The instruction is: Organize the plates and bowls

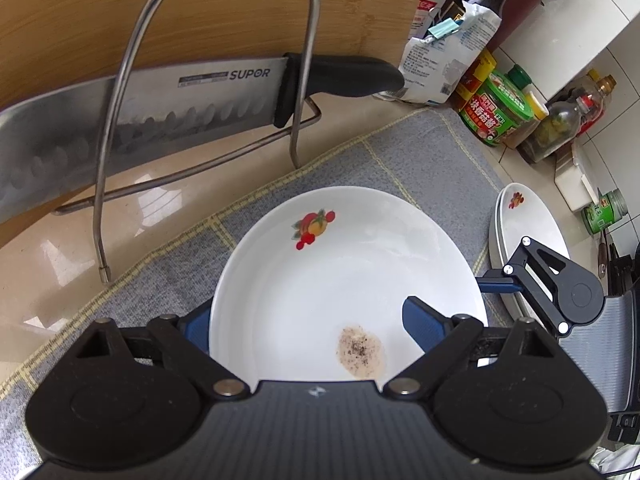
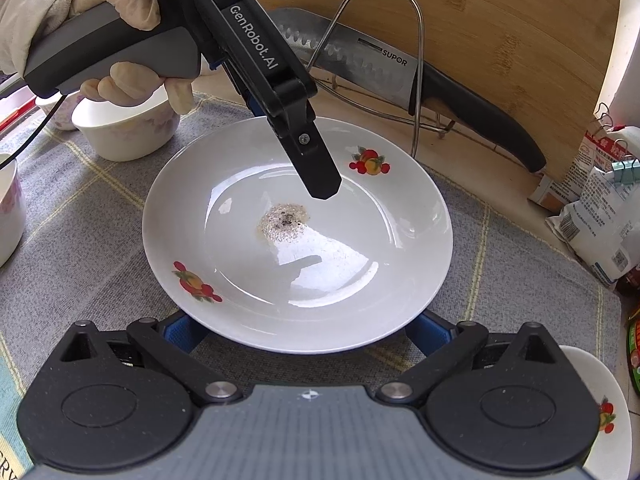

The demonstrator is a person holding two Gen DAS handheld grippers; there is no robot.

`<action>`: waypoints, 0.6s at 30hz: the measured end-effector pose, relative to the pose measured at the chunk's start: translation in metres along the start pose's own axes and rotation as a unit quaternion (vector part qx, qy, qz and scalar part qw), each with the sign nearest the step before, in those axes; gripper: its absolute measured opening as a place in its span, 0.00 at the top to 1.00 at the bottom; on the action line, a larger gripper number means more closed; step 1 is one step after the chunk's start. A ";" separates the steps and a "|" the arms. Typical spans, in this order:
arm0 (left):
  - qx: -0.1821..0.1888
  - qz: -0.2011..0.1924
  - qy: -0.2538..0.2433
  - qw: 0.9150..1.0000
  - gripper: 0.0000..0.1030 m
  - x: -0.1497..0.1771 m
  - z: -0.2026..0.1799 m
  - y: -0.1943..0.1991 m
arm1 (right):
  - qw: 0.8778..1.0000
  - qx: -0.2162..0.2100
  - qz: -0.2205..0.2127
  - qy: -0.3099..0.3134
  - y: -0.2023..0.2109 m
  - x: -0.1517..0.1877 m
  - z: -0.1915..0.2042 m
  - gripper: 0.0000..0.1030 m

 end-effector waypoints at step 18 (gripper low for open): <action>-0.004 -0.001 -0.007 1.000 0.10 0.000 0.001 0.001 | 1.000 -0.003 -0.011 0.016 0.005 -0.002 0.001 0.00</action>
Point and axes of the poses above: each gripper's, at about its wrist camera, not at the fingertips, and y roughly against the way its jaws point, z to its left, x to its underside, the point moved 10 cm from there along -y, roughly the way its jaws point, and after that the axes turned 5 degrees about x, right-handed, at the moved point
